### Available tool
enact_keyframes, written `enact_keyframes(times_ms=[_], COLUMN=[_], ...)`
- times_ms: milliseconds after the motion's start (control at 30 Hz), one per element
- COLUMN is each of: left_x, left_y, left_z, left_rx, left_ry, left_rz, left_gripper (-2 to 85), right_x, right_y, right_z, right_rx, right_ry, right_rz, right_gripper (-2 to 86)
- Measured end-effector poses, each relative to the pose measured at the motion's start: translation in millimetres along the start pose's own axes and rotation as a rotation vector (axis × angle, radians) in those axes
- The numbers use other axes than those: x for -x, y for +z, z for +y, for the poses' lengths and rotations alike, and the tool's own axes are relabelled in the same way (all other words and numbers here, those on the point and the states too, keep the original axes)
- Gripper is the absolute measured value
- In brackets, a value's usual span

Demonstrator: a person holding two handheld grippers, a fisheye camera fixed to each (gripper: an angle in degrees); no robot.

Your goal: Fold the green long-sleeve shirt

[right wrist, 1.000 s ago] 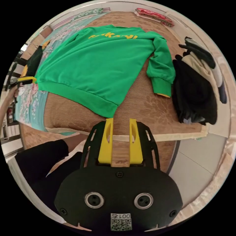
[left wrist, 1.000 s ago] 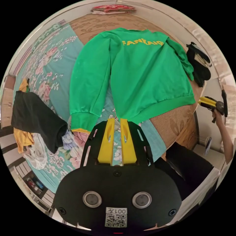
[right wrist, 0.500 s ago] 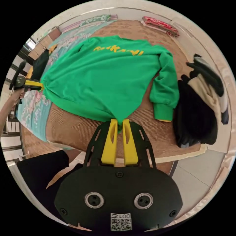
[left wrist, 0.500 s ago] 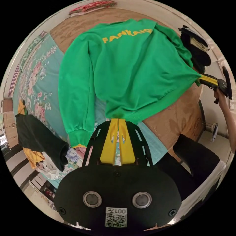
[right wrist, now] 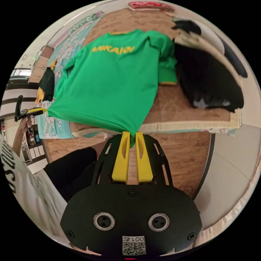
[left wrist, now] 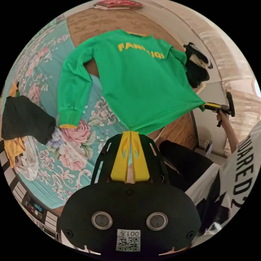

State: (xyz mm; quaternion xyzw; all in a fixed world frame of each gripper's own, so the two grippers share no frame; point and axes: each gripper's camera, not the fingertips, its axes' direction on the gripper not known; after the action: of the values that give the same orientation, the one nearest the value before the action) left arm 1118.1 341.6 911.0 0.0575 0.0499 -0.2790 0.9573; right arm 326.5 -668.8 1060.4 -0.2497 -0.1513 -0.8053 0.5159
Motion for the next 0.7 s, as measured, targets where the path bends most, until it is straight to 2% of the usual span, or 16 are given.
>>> enact_keyframes(times_ms=[133, 233, 300, 367, 467, 567, 700], left_x=[11.7, 20.0, 16.5, 2.2, -27.5, -67.4, -109.3], left_y=[-88.5, -120.5, -110.1, -64.9, 9.7, 62.9, 83.3], left_z=[-16.2, -26.5, -30.4, -30.9, -30.2, -38.6, -52.1], left_rx=[-0.151, -0.241, -0.219, -0.158, -0.095, -0.053, -0.074], left_ry=[-0.025, 0.044, 0.115, 0.164, 0.143, 0.129, 0.13], left_rz=[-0.17, -0.11, -0.043, 0.081, 0.142, 0.055, -0.128], left_gripper=[-0.9, -0.8, -0.5, 0.4, 7.3, 13.2, 13.6], right_x=[-8.6, -10.8, -4.4, 0.6, 6.7, 10.5, 11.7], right_y=[-74.1, -103.4, -91.1, -73.4, -53.3, -47.7, -47.5], right_z=[-18.7, -31.0, -34.1, -31.3, -27.7, -32.2, -39.7], right_rx=[-0.173, -0.232, -0.153, -0.095, -0.077, -0.083, -0.077], right_ry=[-0.031, -0.121, -0.144, -0.13, -0.127, -0.137, -0.145], right_rz=[0.04, -0.029, -0.067, -0.027, -0.053, -0.083, -0.083], right_gripper=[1.9, 1.7, 1.5, 1.4, 1.3, 1.2, 1.2])
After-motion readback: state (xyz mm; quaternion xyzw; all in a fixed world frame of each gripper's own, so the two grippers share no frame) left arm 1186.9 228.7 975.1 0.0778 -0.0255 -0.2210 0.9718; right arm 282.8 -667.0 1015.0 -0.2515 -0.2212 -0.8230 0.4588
